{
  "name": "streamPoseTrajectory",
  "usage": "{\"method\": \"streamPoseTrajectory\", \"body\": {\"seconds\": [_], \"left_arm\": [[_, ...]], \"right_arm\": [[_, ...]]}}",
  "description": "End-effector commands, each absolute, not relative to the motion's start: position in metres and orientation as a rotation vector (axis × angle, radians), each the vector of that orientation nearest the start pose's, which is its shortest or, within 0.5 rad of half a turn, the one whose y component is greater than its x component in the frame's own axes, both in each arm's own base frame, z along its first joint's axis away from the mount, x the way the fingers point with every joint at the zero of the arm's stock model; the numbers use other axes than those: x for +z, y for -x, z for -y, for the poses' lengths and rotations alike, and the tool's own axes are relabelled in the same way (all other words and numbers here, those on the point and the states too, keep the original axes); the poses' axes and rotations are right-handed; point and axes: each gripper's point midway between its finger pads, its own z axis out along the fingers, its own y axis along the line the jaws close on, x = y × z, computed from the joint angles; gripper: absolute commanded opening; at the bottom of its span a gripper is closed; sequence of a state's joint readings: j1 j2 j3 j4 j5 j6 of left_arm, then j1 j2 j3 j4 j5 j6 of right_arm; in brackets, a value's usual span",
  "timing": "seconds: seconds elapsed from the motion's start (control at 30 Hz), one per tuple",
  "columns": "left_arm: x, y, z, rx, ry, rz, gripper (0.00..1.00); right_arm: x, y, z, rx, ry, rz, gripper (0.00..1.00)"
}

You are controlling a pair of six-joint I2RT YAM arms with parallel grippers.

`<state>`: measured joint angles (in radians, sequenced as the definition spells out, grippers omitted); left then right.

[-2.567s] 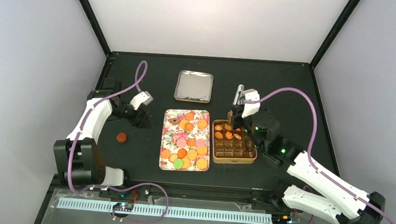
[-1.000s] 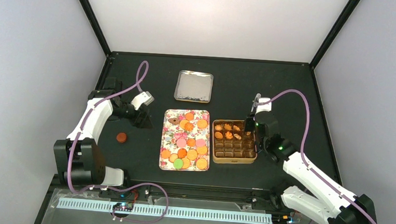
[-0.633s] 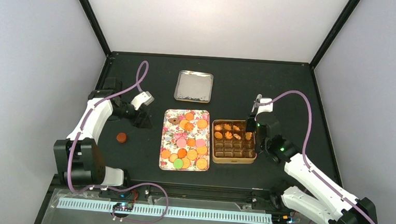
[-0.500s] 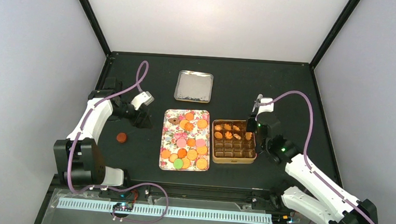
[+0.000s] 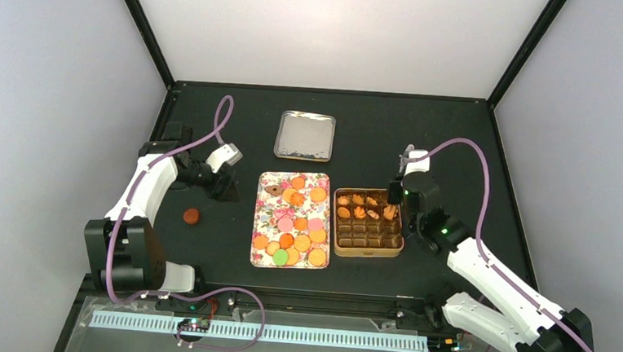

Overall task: Pack the cookies
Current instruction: Adjust the fake cookies in the empty pocket of the box.

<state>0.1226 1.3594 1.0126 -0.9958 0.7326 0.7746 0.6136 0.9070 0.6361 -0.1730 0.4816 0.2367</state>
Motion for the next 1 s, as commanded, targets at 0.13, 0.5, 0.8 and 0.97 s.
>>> {"method": "streamPoseTrajectory", "body": {"seconds": [0.13,0.5,0.8,0.97], "left_arm": [[0.162,-0.28,0.087,-0.755,-0.946,-2.289,0.65],[0.16,-0.28,0.087,-0.752,-0.942,-2.296,0.65],[0.161,-0.28,0.088,-0.765,-0.939,-2.29,0.65],[0.161,-0.28,0.089,-0.768,-0.938,-2.289,0.65]], "right_arm": [[0.223,-0.31,-0.11,0.011,0.05,-1.947,0.2],[0.217,-0.311,-0.13,0.134,0.087,-1.969,0.19],[0.258,-0.304,-0.119,0.125,0.068,-1.891,0.21],[0.25,-0.306,-0.11,0.104,0.044,-1.909,0.26]]}}
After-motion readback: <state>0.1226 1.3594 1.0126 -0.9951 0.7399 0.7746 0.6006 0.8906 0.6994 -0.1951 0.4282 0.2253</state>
